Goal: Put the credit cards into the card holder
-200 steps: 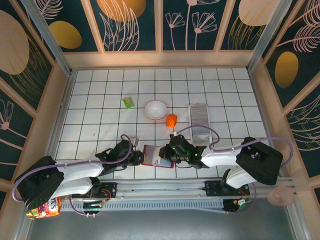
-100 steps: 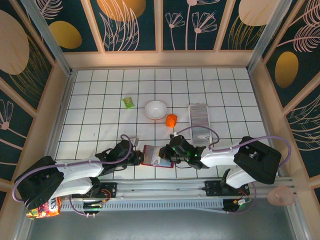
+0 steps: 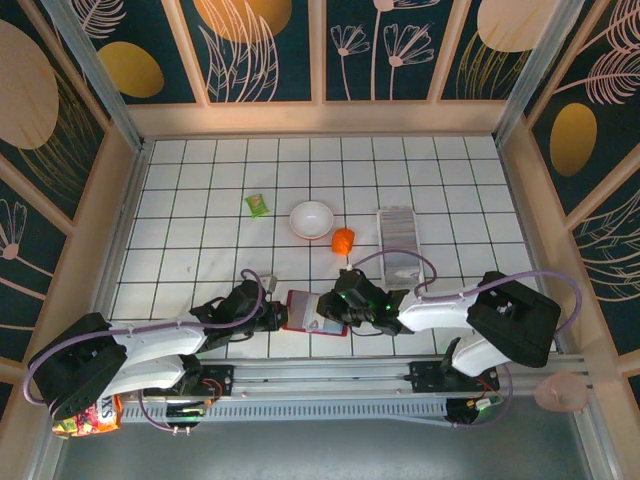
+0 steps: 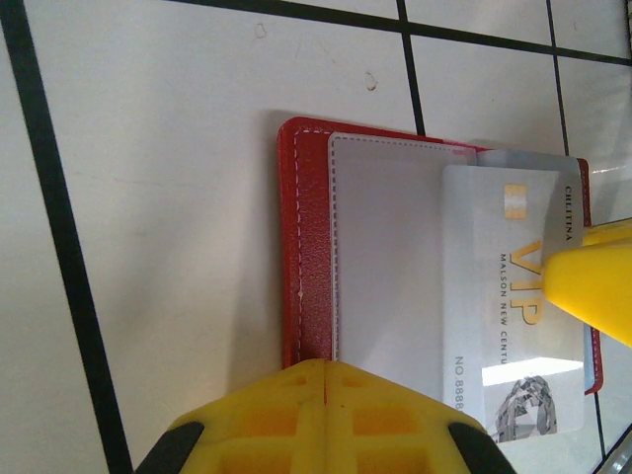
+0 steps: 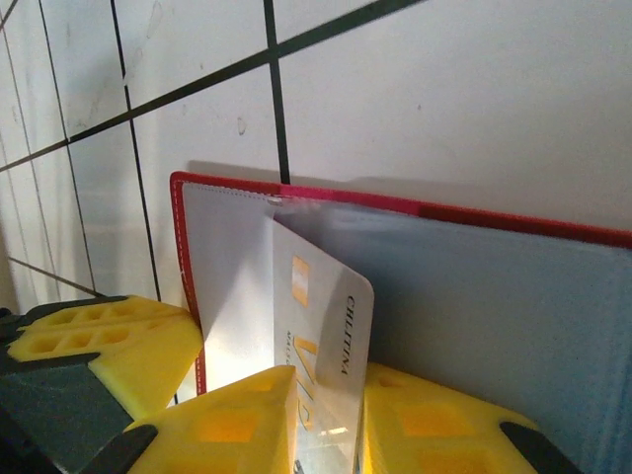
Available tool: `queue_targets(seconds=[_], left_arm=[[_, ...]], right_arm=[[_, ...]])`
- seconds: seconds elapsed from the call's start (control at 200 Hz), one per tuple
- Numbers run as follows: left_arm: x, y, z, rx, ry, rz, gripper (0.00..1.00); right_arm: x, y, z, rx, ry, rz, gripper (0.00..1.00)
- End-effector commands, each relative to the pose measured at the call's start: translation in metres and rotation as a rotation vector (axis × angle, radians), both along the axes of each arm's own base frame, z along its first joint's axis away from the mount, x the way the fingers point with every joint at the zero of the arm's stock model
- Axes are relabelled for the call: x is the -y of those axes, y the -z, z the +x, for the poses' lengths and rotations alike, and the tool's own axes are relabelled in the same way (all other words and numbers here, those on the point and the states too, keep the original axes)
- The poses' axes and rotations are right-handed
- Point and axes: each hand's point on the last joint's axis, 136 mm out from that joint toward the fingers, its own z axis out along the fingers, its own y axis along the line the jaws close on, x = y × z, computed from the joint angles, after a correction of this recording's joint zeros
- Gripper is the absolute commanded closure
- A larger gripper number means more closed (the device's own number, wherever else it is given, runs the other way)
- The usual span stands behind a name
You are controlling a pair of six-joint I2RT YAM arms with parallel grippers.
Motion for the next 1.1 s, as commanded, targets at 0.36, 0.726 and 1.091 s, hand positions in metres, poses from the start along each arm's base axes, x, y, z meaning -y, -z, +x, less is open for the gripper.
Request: queue_targets(seconds=[0.36, 0.726, 1.091], left_arm=[[-0.013, 0.017, -0.01, -0.046, -0.011, 0.057, 1.0], [-0.015, 0.018, -0.011, -0.043, -0.017, 0.051, 1.0], [-0.013, 0.018, -0.011, -0.047, -0.01, 0.046, 1.0]], right_arm=[[-0.018, 0.011, -0.001, 0.036, -0.066, -0.175, 0.78], [-0.006, 0.008, 0.0, 0.069, -0.051, -0.266, 0.72], [-0.013, 0.009, -0.004, 0.075, -0.071, -0.286, 0.7]])
